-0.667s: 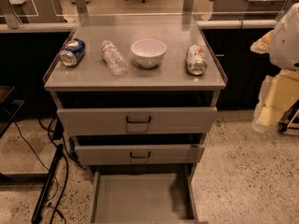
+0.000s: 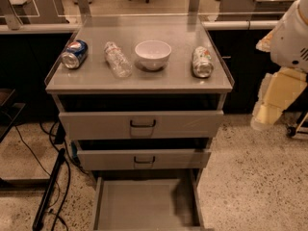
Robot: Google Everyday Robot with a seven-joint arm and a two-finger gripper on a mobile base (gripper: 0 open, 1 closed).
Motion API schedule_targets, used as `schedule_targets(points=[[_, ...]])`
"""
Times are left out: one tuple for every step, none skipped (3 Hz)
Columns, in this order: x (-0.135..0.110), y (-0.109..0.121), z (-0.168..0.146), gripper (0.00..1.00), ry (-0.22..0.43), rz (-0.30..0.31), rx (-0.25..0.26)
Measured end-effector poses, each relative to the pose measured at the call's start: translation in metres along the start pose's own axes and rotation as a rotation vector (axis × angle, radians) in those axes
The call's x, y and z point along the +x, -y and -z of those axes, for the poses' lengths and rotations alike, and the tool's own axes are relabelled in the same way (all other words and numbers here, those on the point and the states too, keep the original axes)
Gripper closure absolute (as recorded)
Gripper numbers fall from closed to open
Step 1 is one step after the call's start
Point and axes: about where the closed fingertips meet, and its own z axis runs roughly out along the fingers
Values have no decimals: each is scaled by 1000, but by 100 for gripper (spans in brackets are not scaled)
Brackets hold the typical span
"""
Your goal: Place water bottle into bottom drawer
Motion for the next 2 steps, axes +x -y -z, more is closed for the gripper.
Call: schedule_targets(points=[[-11,10,-2,0,-42,-56,30],[-11,10,-2,0,-41,-58,31]])
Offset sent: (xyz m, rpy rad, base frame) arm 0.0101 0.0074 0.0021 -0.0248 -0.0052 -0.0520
